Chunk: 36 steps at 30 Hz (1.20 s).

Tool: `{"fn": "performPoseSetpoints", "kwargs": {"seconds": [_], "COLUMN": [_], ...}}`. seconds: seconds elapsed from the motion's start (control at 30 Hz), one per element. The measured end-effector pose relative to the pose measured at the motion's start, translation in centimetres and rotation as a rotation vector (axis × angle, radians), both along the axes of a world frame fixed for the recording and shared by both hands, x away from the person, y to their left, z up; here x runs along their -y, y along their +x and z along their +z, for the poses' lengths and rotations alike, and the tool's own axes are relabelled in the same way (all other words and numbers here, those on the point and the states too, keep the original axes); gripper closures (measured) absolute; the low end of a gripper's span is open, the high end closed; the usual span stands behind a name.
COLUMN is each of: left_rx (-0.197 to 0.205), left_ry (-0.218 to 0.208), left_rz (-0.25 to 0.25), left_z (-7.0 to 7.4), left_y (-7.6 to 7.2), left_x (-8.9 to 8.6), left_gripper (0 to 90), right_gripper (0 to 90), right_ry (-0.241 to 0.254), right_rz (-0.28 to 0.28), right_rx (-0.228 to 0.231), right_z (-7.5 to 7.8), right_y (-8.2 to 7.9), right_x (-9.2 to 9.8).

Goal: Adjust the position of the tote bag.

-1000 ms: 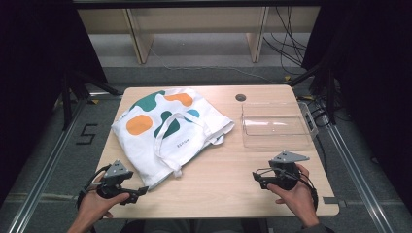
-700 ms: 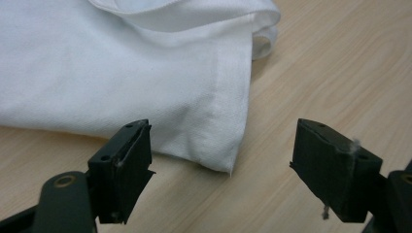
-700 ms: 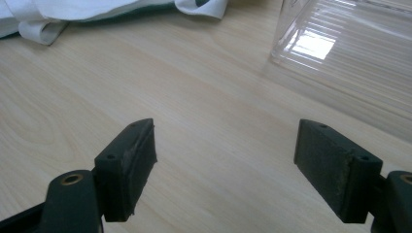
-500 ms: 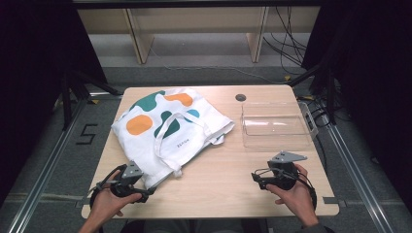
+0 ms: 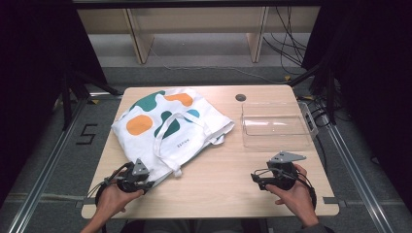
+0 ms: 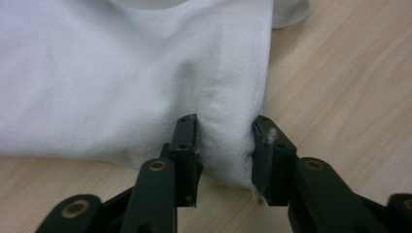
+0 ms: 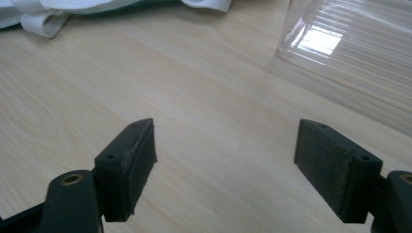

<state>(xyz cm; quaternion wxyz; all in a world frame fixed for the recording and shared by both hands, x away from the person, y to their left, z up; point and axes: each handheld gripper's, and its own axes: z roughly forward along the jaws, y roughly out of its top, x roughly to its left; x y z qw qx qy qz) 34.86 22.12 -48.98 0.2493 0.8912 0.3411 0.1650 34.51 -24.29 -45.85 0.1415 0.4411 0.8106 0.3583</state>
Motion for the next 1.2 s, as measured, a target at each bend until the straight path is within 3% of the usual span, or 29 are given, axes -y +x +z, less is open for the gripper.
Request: {"fn": "performPoseSetpoints", "kwargs": {"seconds": [0.03, 0.07, 0.13, 0.23, 0.27, 0.4, 0.53, 0.6, 0.7, 0.73, 0.87, 0.93, 0.97, 1.03, 1.2], "left_rx": [0.000, 0.005, 0.013, 0.001, -0.003, -0.017, -0.011, -0.019, -0.022, -0.028, -0.036, -0.023, -0.033, -0.030, -0.032], "left_ry": [0.000, 0.027, 0.042, 0.067, 0.060, 0.045, 0.046, 0.040, 0.042, 0.068, 0.071, 0.047, 0.070, 0.066, 0.073], "left_rz": [0.000, 0.002, 0.012, 0.024, 0.036, 0.067, 0.107, 0.121, 0.136, 0.123, 0.114, 0.137, 0.124, 0.125, 0.115], "left_z": [0.0, 0.2, 0.3, 0.8, 0.9, 1.2, 1.4, 1.6, 1.5, 1.6, 1.4, 1.3, 1.5, 1.5, 1.5], "left_y": [0.0, 0.0, 0.0, -0.1, -0.1, 0.0, 0.1, 0.2, 0.3, 0.3, 0.5, 0.4, 0.4, 0.4, 0.5], "left_x": [0.0, -0.4, -1.0, -2.1, -2.6, -4.0, -5.6, -6.6, -7.2, -7.4, -7.5, -7.3, -7.5, -7.5, -7.6], "left_gripper": [69.4, 71.6, 74.1, 76.0, 76.5, 77.5, 78.6, 78.9, 79.4, 79.6, 79.9, 80.0, 80.0, 80.0, 79.9], "right_gripper": [23.9, 24.0, 24.7, 32.4, 31.7, 32.1, 35.4, 40.0, 42.8, 43.7, 48.5, 50.9, 52.2, 53.9, 56.5], "right_ry": [0.000, -0.019, -0.018, -0.025, -0.023, -0.027, -0.031, -0.049, -0.059, -0.061, -0.093, -0.095, -0.097, -0.101, -0.144], "right_rz": [0.000, 0.018, 0.019, 0.052, 0.043, 0.044, 0.071, 0.113, 0.132, 0.125, 0.148, 0.141, 0.135, 0.135, 0.149], "right_rx": [0.000, 0.029, 0.026, 0.041, 0.013, 0.035, 0.032, 0.073, 0.089, 0.079, 0.067, 0.061, 0.078, 0.091, 0.079], "right_z": [0.0, -0.2, -0.2, -0.3, -0.1, -0.3, -0.3, -0.4, -0.5, -0.6, -0.9, -1.2, -1.4, -1.5, -1.7], "right_y": [0.0, 0.2, 0.2, 0.2, 0.1, 0.3, 1.7, 3.1, 4.6, 5.0, 7.0, 7.9, 8.4, 9.4, 11.3], "right_x": [0.0, 0.1, 0.1, 0.0, -0.2, -0.6, -1.8, -2.8, -3.9, -4.4, -5.9, -6.7, -7.1, -7.7, -9.1]}}
